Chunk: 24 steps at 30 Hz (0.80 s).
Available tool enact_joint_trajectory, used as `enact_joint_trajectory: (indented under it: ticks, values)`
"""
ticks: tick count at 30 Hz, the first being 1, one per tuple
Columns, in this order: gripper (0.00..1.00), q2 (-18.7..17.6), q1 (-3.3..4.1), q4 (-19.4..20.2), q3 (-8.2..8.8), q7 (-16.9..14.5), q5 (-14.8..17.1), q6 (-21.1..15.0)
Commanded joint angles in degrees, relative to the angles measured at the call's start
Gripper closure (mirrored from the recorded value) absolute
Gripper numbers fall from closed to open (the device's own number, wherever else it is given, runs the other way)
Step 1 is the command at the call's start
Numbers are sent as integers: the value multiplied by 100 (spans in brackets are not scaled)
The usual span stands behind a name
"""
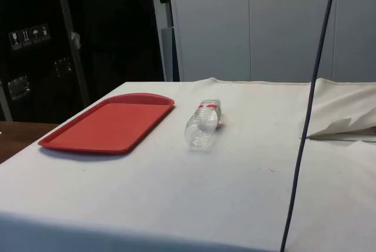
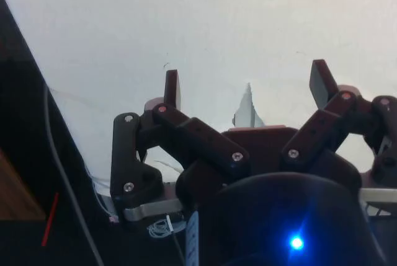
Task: Place the bottle upright on the tray.
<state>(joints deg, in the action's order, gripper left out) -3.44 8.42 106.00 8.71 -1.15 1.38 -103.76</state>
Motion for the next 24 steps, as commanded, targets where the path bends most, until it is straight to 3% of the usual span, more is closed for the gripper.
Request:
enact_joint_trajectory:
  ticks: [1, 10, 11, 13, 24]
  values:
    - [0, 0, 0, 29, 0, 0, 0, -23]
    - [0, 189, 6, 521, -6, 74, -29, -527]
    - [0, 132, 0, 435, 0, 29, -6, -407]
    - [0, 235, 6, 653, -6, 86, -29, -659]
    - [0, 407, 0, 1169, -6, 138, -23, -1180]
